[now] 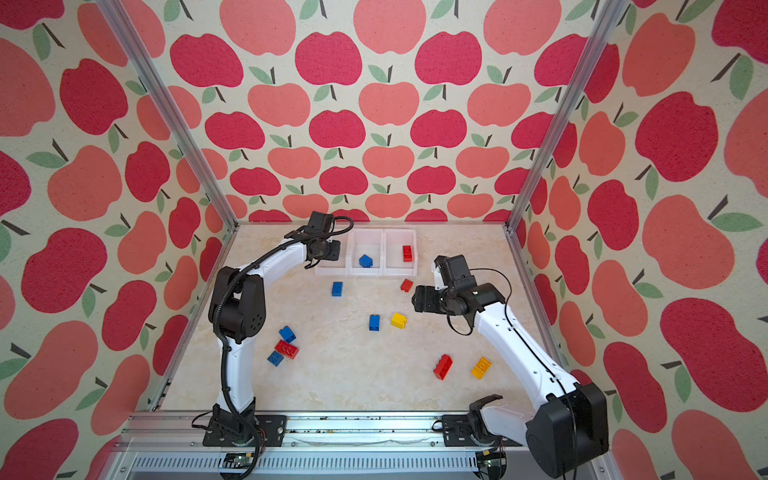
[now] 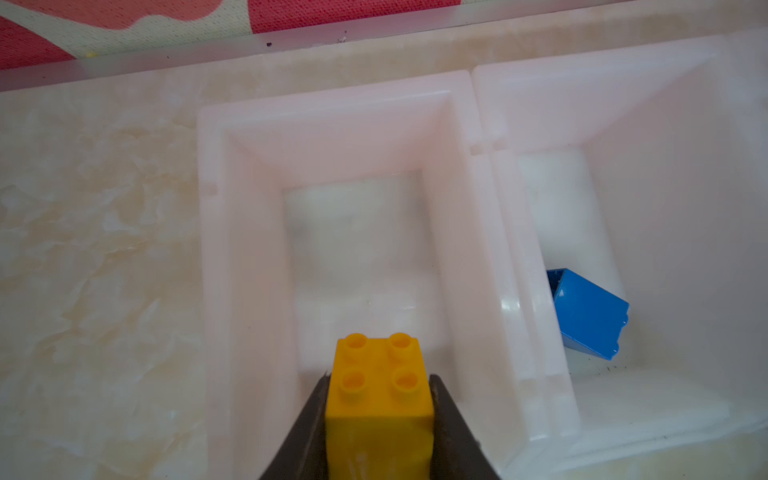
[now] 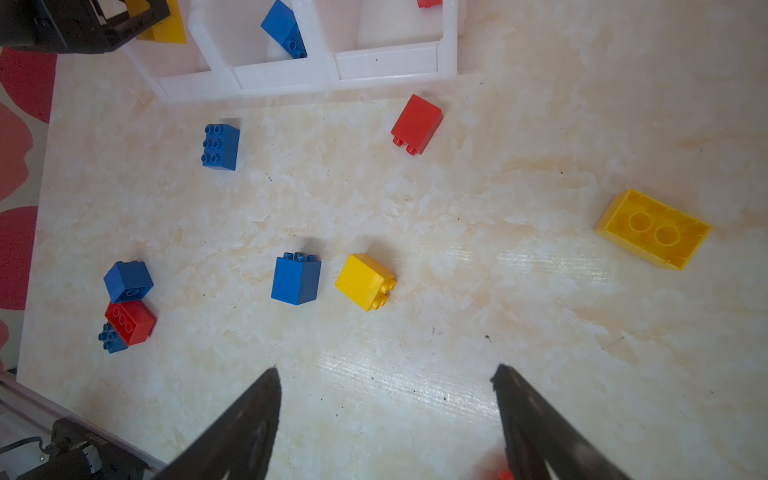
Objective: Sort the legos into containers by color
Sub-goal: 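Carry the yellow brick to the compartment nearest the left gripper, then release the yellow brick into the compartment while right gripper nears a red brick, then close the right gripper on the red brick while left arm draws back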
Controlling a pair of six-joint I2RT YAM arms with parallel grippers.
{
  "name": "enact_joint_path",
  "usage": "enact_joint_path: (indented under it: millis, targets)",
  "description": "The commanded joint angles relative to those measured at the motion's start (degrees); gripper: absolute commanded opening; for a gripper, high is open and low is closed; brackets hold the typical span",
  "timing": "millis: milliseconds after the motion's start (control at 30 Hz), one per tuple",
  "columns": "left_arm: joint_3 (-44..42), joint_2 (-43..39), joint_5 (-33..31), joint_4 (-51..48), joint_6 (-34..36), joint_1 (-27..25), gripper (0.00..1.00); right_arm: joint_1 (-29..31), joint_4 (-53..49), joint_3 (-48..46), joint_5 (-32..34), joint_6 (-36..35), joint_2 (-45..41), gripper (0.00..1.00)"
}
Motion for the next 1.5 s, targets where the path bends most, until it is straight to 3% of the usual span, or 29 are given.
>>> enact_joint_path:
  millis: [0, 200, 433, 967, 1467]
  targets:
    - [2.62, 1.43, -0.99, 1.44, 0.35, 0.45, 0.28, -0.43, -0.04, -0.05, -0.73, 1.15, -0.74, 0.83]
    - [1.6, 1.03, -0.82, 1.83, -0.31, 0.45, 0.48, -0.39, -0.06, -0.27, -0.74, 1.15, -0.48, 0.83]
    - [-0.17, -1.46, -0.82, 2.74, -0.66, 0.37, 0.64, -0.41, 0.14, -0.27, -0.95, 1.07, -0.04, 0.84]
    - [-7.61, -10.77, 1.46, 6.14, -3.84, -0.25, 0.72, 0.31, -3.72, -1.17, 1.74, 3.01, -0.69, 0.84]
    - [-22.8, -24.27, 5.58, 10.64, -8.65, -0.25, 0.81, 6.34, -13.51, -7.15, 10.0, 17.27, -3.03, 0.86]
